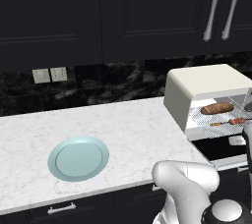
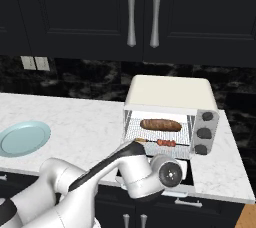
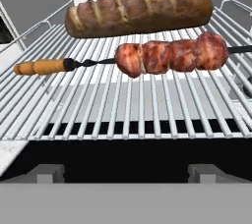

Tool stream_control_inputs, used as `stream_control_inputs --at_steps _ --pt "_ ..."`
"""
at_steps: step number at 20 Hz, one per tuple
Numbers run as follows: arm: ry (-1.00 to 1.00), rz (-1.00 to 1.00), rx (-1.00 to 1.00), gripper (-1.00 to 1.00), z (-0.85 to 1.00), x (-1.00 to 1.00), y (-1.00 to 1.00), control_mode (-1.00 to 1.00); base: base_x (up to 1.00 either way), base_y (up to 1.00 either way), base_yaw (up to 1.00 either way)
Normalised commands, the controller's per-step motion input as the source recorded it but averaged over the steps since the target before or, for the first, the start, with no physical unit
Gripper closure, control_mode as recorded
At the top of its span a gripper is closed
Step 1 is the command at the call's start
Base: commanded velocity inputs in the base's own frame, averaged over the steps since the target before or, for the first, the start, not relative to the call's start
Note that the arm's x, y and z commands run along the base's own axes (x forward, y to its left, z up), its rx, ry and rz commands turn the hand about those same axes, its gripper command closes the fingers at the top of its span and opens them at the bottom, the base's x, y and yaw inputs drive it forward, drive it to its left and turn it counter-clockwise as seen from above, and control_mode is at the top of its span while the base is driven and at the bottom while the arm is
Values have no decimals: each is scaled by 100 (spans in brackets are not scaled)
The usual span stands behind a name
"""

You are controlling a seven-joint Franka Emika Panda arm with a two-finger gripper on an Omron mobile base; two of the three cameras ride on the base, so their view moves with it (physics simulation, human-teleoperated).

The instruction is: Pick up the kebab skewer and baguette bread, and place them inside the toaster oven. Close the toaster oven door and start by setting the timer.

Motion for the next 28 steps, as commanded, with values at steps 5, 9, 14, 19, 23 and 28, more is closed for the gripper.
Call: stream_control_inputs --at_steps 5,9,14,19,23,28 --pt "-1 0 0 -100 -1 8 0 -100 0 0 0" --pt "-6 0 0 -100 0 8 0 -100 0 0 0" --pt "-7 0 0 -100 0 5 0 -100 0 0 0" --pt "-11 0 0 -100 0 0 0 -100 0 0 0" --pt "-10 0 0 -100 0 1 0 -100 0 0 0" --pt "-7 0 0 -100 1 9 0 -100 0 0 0"
